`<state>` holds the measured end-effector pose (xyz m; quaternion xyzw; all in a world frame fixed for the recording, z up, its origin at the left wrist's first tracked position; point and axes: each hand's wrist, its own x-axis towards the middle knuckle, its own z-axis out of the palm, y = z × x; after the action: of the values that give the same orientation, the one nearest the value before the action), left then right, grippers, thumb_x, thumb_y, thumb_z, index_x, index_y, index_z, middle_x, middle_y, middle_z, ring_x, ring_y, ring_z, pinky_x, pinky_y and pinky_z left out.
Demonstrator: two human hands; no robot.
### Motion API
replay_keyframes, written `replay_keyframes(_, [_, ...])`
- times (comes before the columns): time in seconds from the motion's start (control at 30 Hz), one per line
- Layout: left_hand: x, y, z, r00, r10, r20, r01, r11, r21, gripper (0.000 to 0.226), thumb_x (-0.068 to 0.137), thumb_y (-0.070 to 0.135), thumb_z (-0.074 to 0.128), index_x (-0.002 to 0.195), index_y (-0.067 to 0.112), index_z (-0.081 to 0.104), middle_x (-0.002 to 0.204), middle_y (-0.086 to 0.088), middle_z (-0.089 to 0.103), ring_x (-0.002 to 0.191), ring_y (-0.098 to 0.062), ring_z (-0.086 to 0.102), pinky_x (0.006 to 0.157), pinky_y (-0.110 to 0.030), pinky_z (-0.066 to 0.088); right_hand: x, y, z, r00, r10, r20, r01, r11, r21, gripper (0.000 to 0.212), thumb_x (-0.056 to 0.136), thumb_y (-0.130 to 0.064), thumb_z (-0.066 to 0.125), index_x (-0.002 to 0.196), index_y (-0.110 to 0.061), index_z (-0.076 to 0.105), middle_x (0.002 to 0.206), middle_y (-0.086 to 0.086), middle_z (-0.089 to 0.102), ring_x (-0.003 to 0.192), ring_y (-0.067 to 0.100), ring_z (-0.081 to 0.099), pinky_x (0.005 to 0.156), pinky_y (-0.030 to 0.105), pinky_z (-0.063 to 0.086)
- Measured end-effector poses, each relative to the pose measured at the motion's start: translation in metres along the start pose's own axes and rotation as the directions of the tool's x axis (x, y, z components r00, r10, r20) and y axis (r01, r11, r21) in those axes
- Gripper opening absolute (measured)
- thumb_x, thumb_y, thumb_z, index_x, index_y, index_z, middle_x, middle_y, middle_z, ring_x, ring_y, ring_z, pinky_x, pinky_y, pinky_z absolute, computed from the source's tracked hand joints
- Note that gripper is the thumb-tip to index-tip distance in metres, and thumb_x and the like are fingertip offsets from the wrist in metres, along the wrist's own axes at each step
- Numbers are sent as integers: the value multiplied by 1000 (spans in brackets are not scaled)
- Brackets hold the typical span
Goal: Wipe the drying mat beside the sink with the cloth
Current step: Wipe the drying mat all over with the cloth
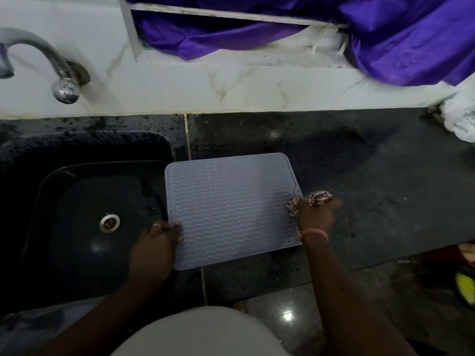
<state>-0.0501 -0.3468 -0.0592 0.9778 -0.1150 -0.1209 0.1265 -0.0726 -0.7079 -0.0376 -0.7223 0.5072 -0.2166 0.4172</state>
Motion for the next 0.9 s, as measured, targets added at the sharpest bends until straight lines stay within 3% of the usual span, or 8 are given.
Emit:
replay_keyframes(0.1, [1, 0, 1, 1000, -5, 8, 5, 1000, 22, 38, 104, 41, 40, 138, 38, 54, 128, -2, 52, 114, -25, 54, 89, -39, 53, 8, 2, 5, 999, -41, 27, 42, 998, -37, 55, 77, -16, 83, 114, -12, 43, 99, 5, 63, 90, 26, 65, 74, 18, 45])
replay_keyframes(0.23, [6, -4, 7, 1000, -1, 11, 2, 996, -89, 37, 103, 39, 42, 131, 28, 63, 124, -3, 57, 111, -24, 58, 91, -38, 53, 12, 7, 16, 964, -112, 242, 195, 916, -352, 49, 86, -30, 69, 128, -10, 55, 126, 14, 60, 107, 31, 62, 83, 33, 47])
replay_keyframes(0.33, [8, -10, 13, 1000, 11, 17, -8, 989, -145, 36, 103, 37, 45, 132, 27, 63, 124, -5, 59, 110, -26, 60, 91, -40, 53, 13, 4, 21, 960, -126, 249, 213, 906, -366, 58, 84, -27, 71, 133, -7, 50, 126, 15, 58, 108, 33, 61, 85, 37, 50])
replay_keyframes(0.43, [10, -14, 15, 1000, 22, 4, -21, 983, -185, 33, 102, 38, 50, 132, 34, 62, 127, -7, 59, 111, -26, 61, 90, -37, 53, 13, 1, 23, 941, -197, 277, 309, 833, -459, 45, 88, -17, 64, 126, -3, 45, 117, 16, 60, 106, 33, 63, 86, 32, 49])
replay_keyframes(0.5, [10, -16, 16, 1000, 6, -8, -8, 978, -208, 31, 101, 44, 48, 129, 42, 61, 128, -4, 59, 112, -24, 62, 90, -36, 54, 11, -1, 24, 943, -235, 235, 313, 864, -393, 44, 85, -8, 64, 121, -2, 40, 109, 17, 64, 99, 35, 66, 79, 28, 45])
replay_keyframes(0.63, [11, -17, 14, 999, -36, 29, 42, 970, -239, 34, 102, 54, 39, 127, 44, 60, 126, -1, 56, 108, -21, 64, 89, -35, 54, 1, -4, 24, 934, -266, 239, 338, 878, -340, 43, 83, -7, 66, 116, -9, 38, 103, 18, 68, 93, 39, 68, 79, 37, 52])
replay_keyframes(0.8, [11, -13, 10, 998, -44, 41, 51, 981, -186, 38, 103, 53, 38, 128, 39, 62, 130, -2, 53, 110, -22, 63, 90, -35, 53, -25, -11, 38, 891, -253, 378, 401, 830, -389, 77, 87, -12, 67, 149, -4, 22, 115, 23, 65, 103, 40, 65, 85, 39, 52])
replay_keyframes(0.9, [11, -13, 9, 997, -45, 65, 56, 982, -178, 41, 103, 53, 36, 132, 38, 60, 130, 0, 52, 110, -19, 63, 90, -34, 53, -51, -16, 45, 887, -226, 403, 372, 866, -333, 84, 88, -12, 68, 153, -3, 16, 122, 20, 63, 108, 37, 63, 89, 36, 49])
